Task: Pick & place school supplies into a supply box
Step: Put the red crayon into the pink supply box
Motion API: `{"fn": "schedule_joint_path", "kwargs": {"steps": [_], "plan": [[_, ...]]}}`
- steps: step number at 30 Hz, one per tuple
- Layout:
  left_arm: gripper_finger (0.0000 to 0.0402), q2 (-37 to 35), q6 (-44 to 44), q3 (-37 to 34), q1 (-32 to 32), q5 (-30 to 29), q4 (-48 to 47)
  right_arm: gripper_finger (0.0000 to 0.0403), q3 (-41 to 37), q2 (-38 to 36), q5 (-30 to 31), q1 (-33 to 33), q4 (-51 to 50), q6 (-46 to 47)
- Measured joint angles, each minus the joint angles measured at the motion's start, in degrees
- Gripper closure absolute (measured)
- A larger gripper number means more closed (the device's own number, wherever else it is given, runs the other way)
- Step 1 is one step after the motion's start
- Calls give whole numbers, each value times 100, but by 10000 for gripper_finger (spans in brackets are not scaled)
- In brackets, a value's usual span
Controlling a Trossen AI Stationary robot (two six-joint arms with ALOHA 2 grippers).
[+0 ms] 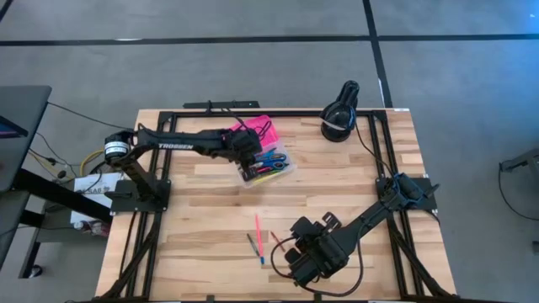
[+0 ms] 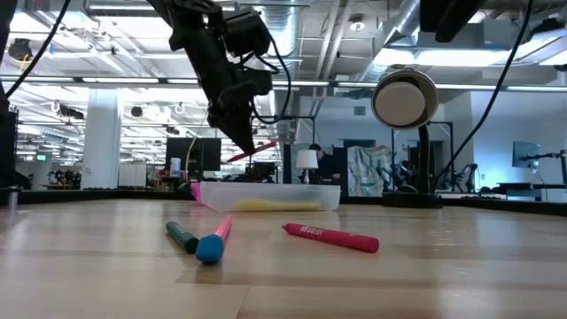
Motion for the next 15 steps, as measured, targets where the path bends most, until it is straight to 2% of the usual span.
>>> {"fn": "schedule_joint_path", "kwargs": {"steps": [7, 15], "plan": [[380, 0, 463, 0, 32, -6, 9, 281, 0, 0, 1, -29, 255, 4], [288, 0, 490, -4, 41, -337, 35, 281, 0, 0, 10, -96, 505, 4]]}}
